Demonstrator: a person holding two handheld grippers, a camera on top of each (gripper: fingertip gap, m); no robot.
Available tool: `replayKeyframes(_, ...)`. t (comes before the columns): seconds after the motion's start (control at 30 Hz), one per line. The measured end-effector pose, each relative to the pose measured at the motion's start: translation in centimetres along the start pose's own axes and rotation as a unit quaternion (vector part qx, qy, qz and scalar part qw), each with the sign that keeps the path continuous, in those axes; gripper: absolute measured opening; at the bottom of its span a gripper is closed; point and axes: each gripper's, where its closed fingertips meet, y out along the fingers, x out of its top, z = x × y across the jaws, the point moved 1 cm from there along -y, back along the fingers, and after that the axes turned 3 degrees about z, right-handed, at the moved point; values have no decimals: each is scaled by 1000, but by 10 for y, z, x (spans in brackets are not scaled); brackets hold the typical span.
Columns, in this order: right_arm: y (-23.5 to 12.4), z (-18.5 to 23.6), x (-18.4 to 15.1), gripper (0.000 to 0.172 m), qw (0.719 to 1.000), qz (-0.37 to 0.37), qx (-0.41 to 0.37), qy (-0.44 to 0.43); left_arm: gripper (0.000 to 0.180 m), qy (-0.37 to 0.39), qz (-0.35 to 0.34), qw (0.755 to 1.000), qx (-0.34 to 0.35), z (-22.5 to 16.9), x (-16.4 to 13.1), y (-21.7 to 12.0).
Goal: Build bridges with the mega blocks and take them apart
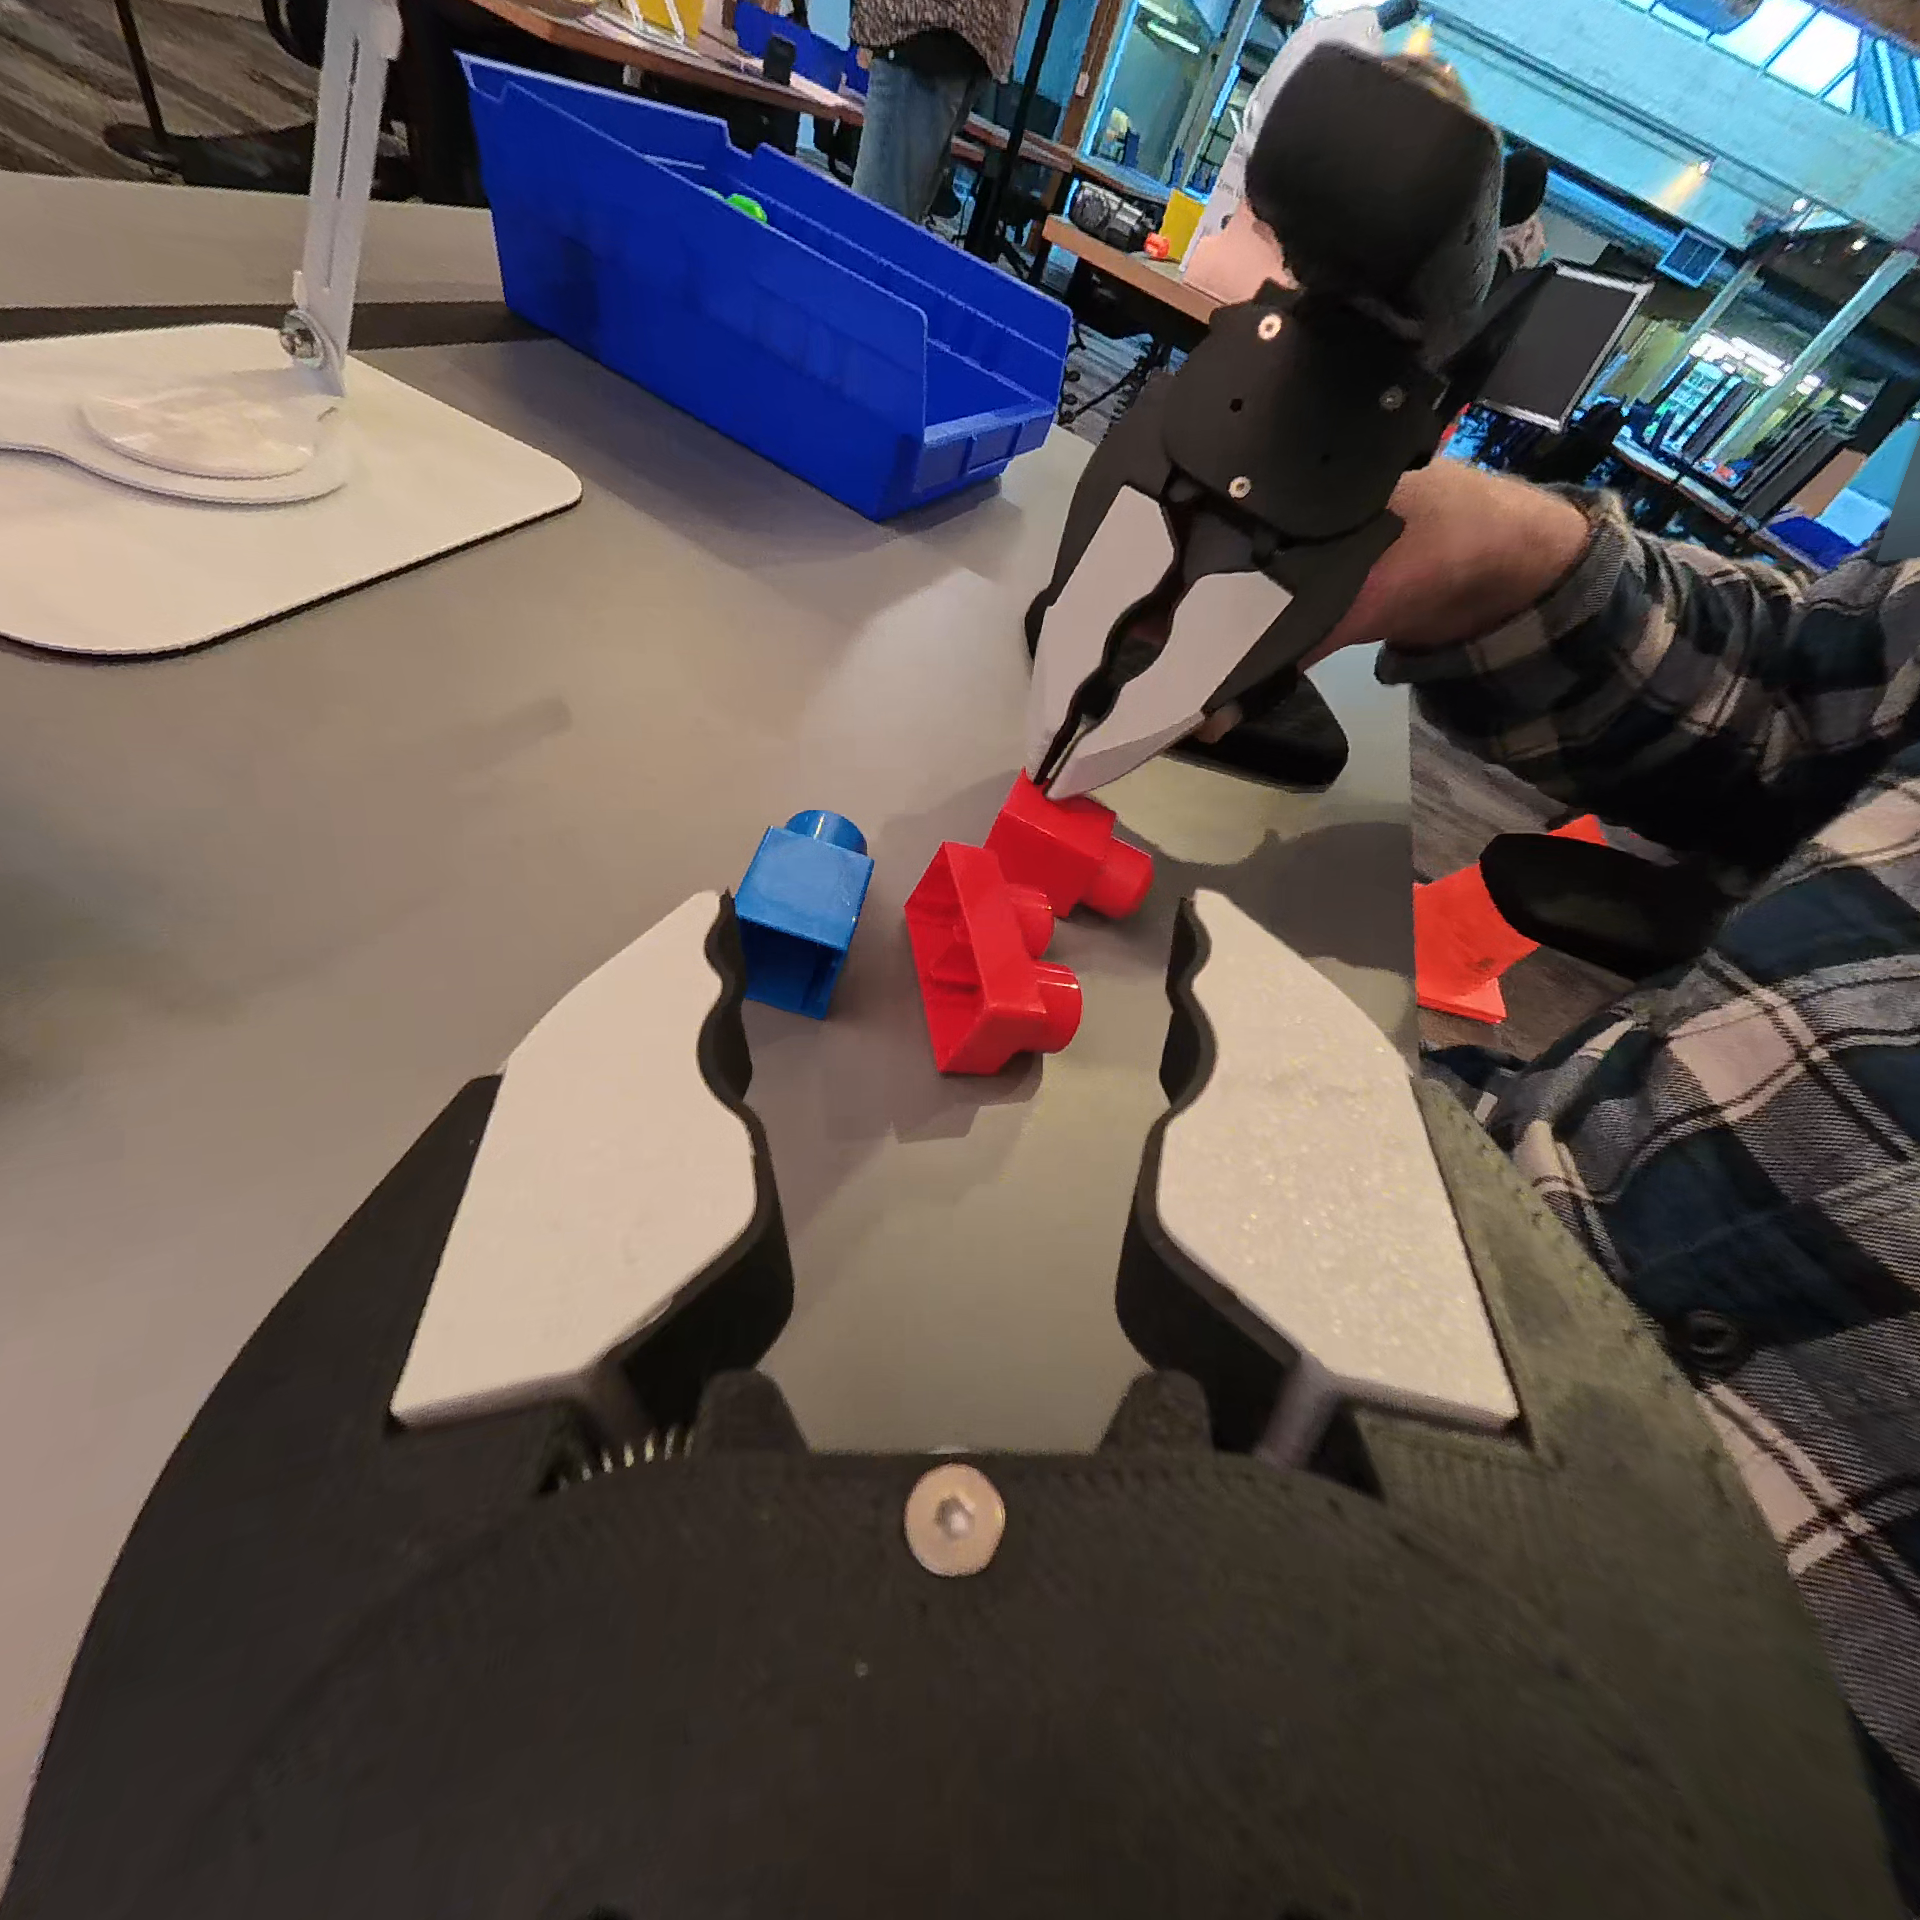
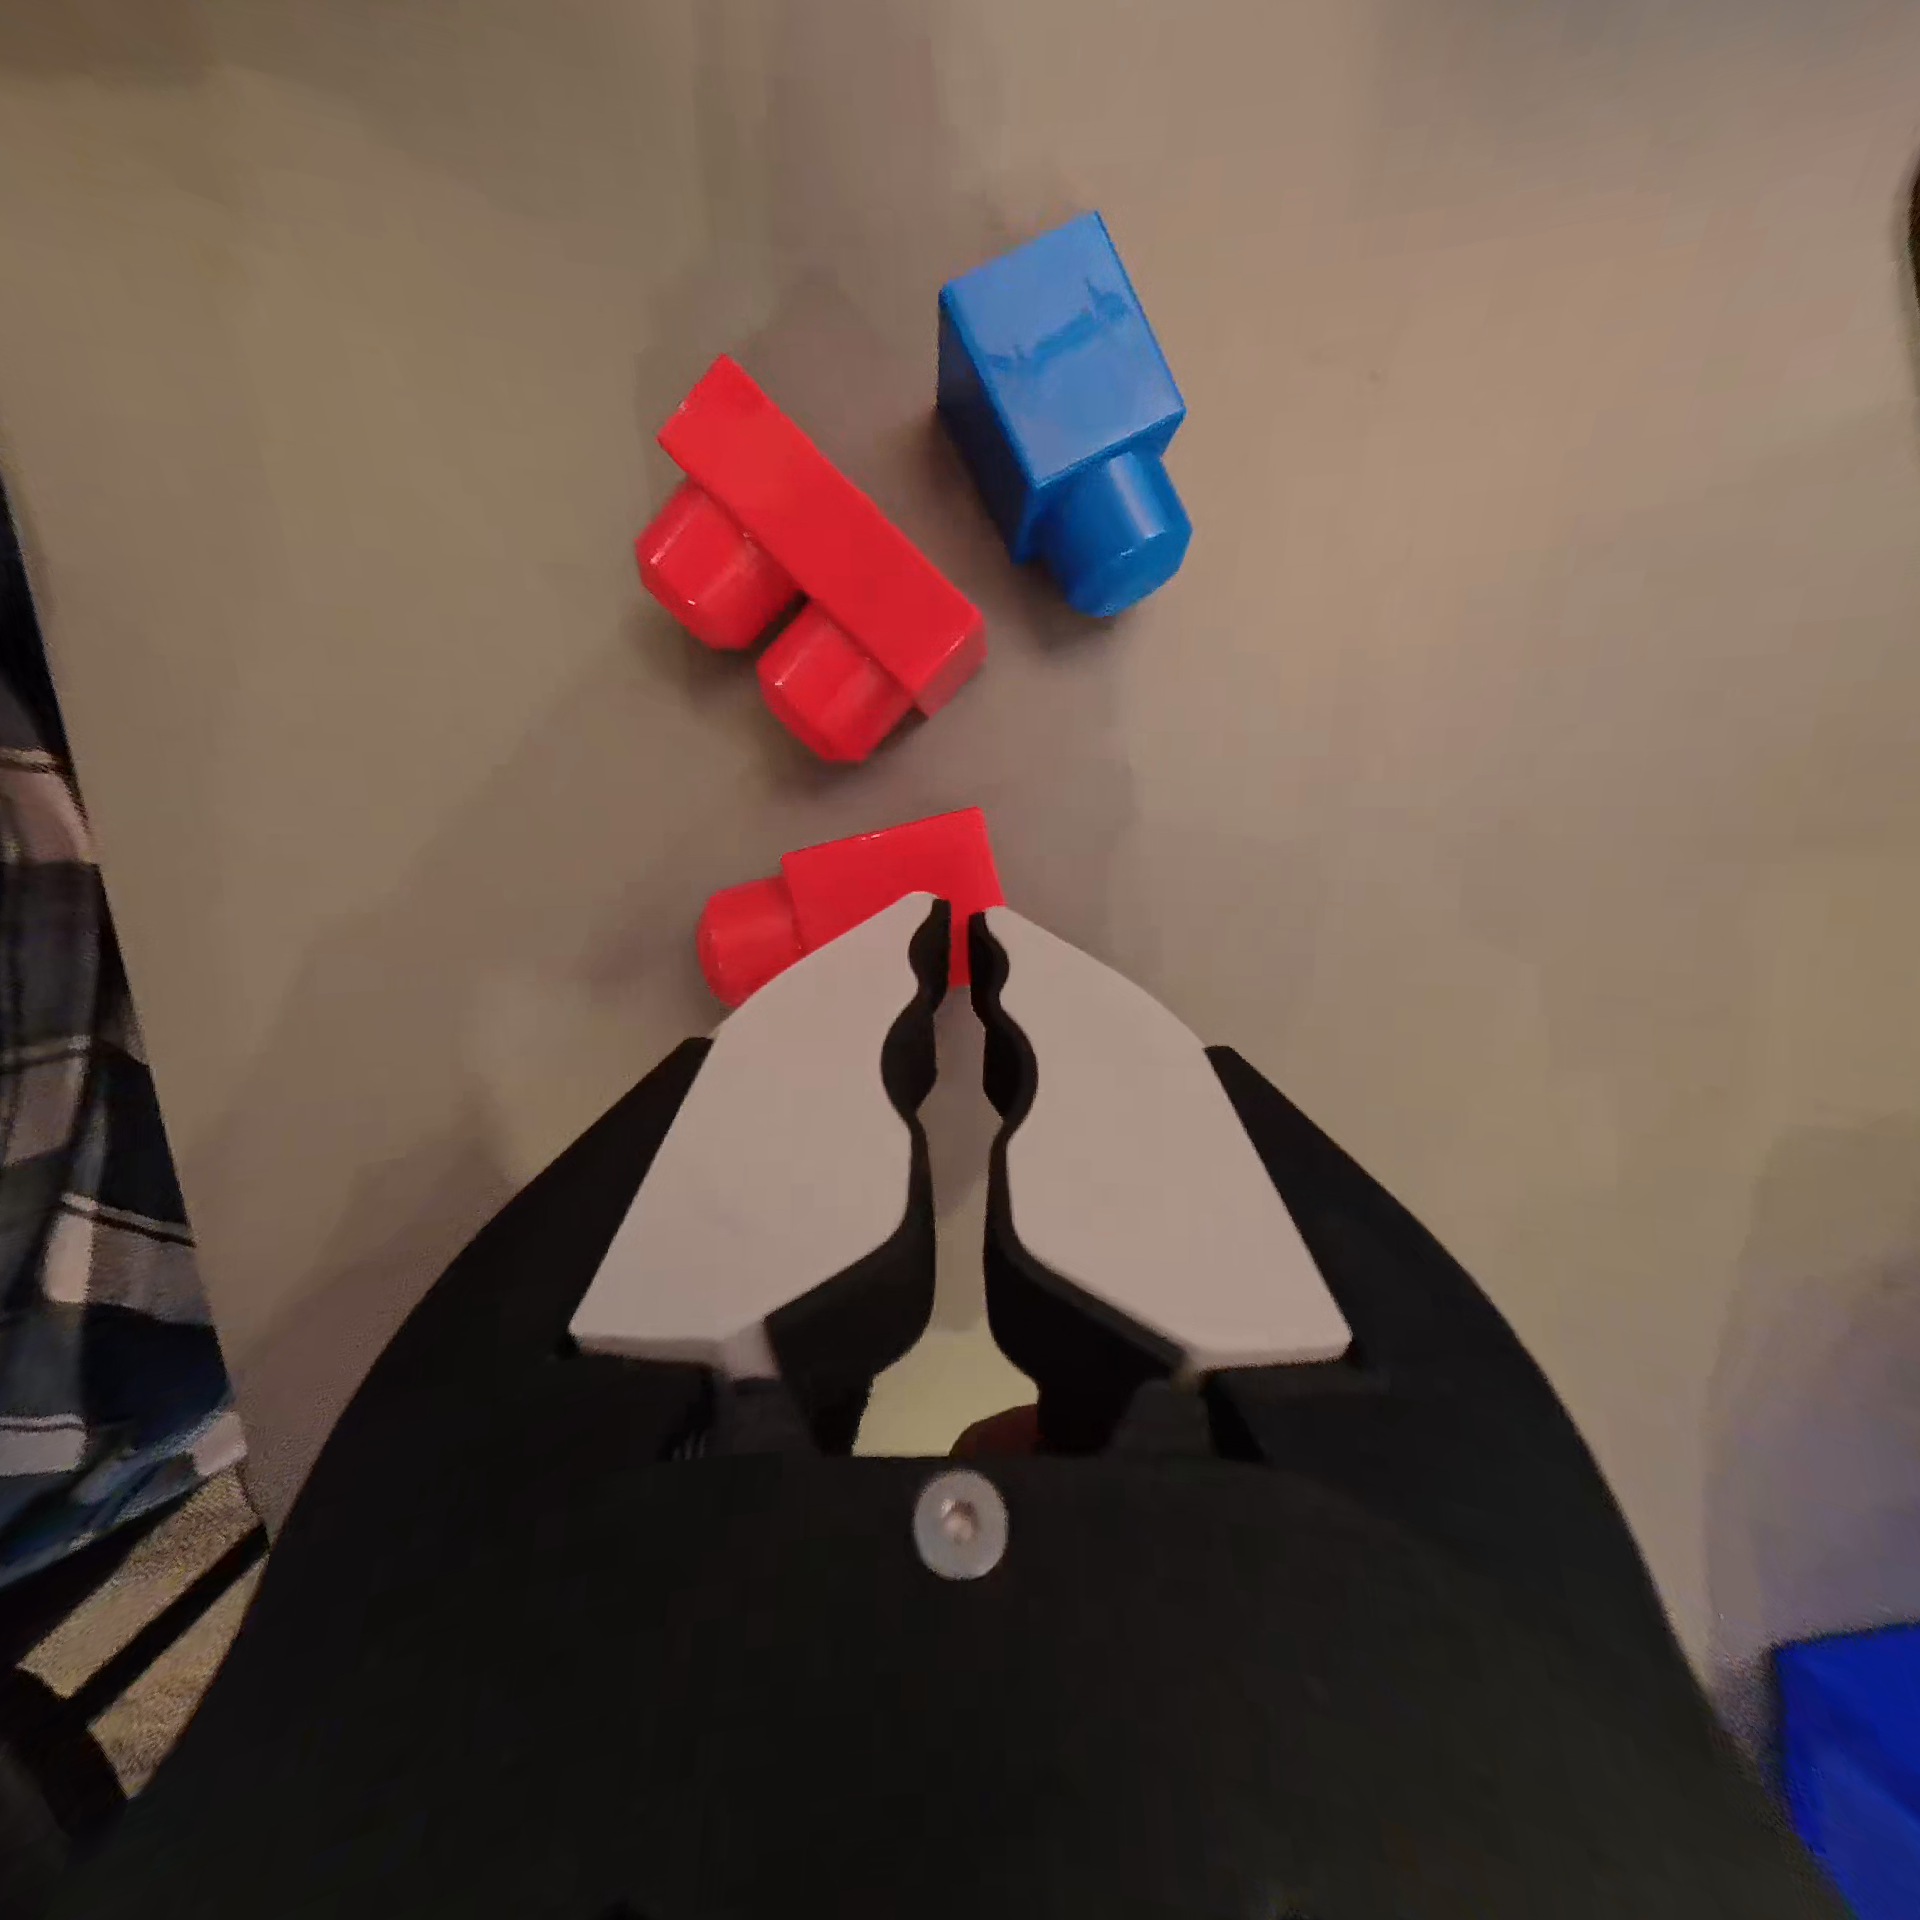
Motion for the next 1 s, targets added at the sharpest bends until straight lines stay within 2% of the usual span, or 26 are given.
replayKeyframes(0.03, 0, -4, 1, 7, 1000, 5, -7, -6, 77, 0, -3, 1000, 1, 1, 1, -2)
replayKeyframes(0.23, -5, 1, -5, 74, 1000, 22, 10, 11, 76, 1, -18, 1000, -6, 3, 7, -10)
replayKeyframes(0.43, 19, 5, -5, 64, 998, 20, 34, 39, 77, -17, -17, 999, -26, 3, 0, -1)
replayKeyframes(0.5, 15, -8, -9, 64, 999, 36, 29, 13, 77, -13, -13, 999, -29, 0, -2, 0)
replayKeyframes(0.6, 11, -29, 1, 64, 993, 21, 83, -77, 76, -5, -12, 999, -30, -1, 0, -1)
replayKeyframes(0.67, 19, -46, 7, 64, 976, 47, 117, -178, 76, -8, -10, 1000, -24, 4, 0, -1)
replayKeyframes(0.77, 36, -69, 26, 64, 935, 61, 177, -300, 77, -4, -4, 1000, -17, 5, 0, -3)
replayKeyframes(0.87, 49, -75, 50, 65, 888, 84, 225, -391, 77, 10, 10, 1000, -3, 4, -2, -9)
replayKeyframes(1.0, 65, -60, 70, 67, 832, 117, 283, -463, 81, 2, 19, 1000, 10, 11, -7, -13)
